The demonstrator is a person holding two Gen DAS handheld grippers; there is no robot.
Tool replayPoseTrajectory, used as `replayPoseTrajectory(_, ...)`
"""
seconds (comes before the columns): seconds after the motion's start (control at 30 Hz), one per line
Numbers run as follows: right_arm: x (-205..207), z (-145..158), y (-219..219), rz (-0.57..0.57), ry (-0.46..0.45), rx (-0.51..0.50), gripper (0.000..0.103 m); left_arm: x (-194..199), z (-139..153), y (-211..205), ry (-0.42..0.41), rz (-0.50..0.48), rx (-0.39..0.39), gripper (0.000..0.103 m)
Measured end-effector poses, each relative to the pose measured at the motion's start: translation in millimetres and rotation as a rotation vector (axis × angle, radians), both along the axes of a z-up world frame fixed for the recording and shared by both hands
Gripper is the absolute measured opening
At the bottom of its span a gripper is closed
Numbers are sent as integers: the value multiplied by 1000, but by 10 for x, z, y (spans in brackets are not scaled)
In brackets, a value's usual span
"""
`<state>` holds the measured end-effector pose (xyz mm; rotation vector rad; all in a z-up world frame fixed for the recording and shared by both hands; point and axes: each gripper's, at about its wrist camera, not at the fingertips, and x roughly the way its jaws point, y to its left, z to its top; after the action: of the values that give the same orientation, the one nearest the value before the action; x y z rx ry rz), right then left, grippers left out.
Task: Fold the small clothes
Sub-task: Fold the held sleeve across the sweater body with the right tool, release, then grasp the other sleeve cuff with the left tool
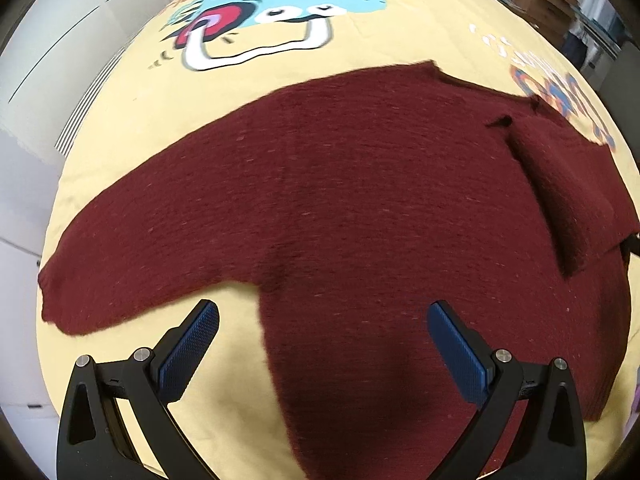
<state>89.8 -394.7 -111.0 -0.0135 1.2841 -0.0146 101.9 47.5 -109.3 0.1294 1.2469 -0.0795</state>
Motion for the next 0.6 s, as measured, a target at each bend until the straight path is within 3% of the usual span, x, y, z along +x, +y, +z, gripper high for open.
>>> replayPoseTrajectory(0.17,52,-217,-378,-70,26,54,75,75,1,-346,4,-67,11,102)
replayPoseTrajectory(0.23,116,-290,-413,-80,23,75,69,104,51,-532,-9,-105,8,102)
replayPoseTrajectory(0.27,135,-330,-421,-81,27,77,57,129,80,-634,-17,-126,4,102)
replayPoseTrajectory(0.3,173,-379,-426,-81,40,78,34,157,132,-782,-30,-158,0,102)
replayPoseTrajectory(0.37,214,-444,-425,-80,59,95,16,192,190,-996,-47,-203,0,102)
replayPoseTrajectory(0.6,120,-417,-402,-68,37,99,15,330,253,-1840,-55,-373,-9,102)
